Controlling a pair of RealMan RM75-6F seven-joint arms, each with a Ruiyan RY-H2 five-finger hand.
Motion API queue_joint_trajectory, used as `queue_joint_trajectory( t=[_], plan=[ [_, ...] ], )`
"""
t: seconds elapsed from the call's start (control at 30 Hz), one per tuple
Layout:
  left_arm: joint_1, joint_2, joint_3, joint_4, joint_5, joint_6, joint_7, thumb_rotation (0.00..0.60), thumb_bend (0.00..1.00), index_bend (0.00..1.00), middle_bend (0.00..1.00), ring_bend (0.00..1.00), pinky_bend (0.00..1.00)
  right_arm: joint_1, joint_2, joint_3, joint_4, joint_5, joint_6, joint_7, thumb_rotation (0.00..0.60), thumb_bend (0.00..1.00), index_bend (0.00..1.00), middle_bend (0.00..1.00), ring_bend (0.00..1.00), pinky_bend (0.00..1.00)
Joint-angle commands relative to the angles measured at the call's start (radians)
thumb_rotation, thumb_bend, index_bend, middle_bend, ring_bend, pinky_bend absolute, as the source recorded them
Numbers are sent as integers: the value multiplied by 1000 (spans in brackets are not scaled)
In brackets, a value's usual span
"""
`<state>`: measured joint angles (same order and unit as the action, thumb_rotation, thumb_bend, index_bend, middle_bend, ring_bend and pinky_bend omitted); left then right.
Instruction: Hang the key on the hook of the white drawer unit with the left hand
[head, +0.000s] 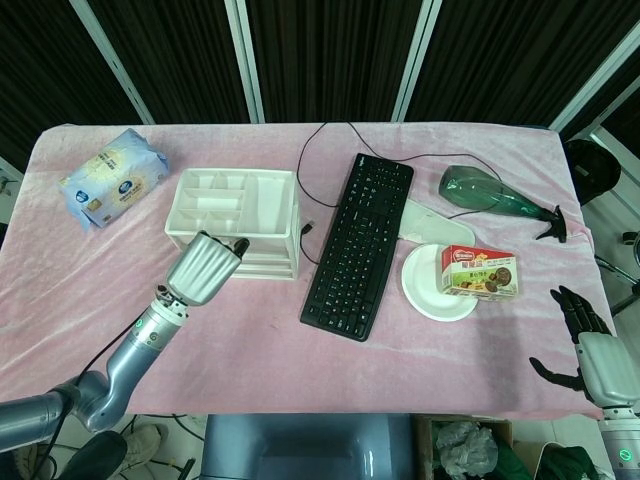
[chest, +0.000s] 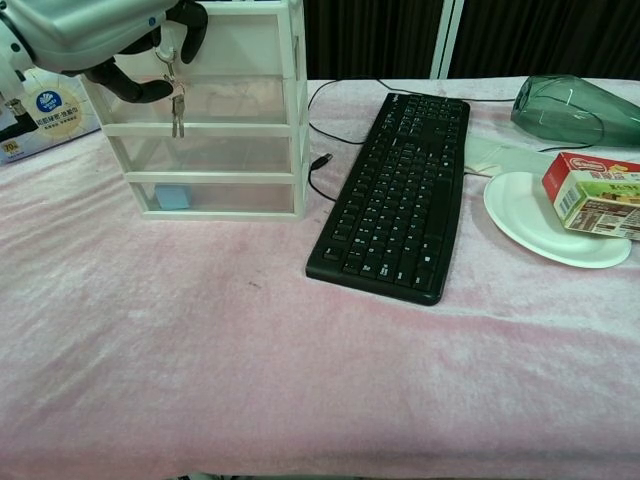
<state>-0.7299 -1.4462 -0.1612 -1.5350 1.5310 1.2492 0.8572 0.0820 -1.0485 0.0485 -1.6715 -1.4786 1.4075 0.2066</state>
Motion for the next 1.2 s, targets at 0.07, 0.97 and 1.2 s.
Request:
queue_joint_trajectory(
  t=[0.07,0.97,1.2],
  plan=[
    [1,2,-1,-4,5,5,-7,600,258,485,1000,1000,1000,0,0,0,0,0,0,-1,600,164,0,0,0,144],
    [413,226,194,-204,-14,384,-398,600,49,3,51,138,177,-2,-3,0,5,-3,9,-27,600,165,0,0,0,144],
    [506,241,223,-149,-26,453,-546,600,11,0,0,25,62,-4,-4,1,12,-4,14,-36,600,164,0,0,0,144]
  ],
)
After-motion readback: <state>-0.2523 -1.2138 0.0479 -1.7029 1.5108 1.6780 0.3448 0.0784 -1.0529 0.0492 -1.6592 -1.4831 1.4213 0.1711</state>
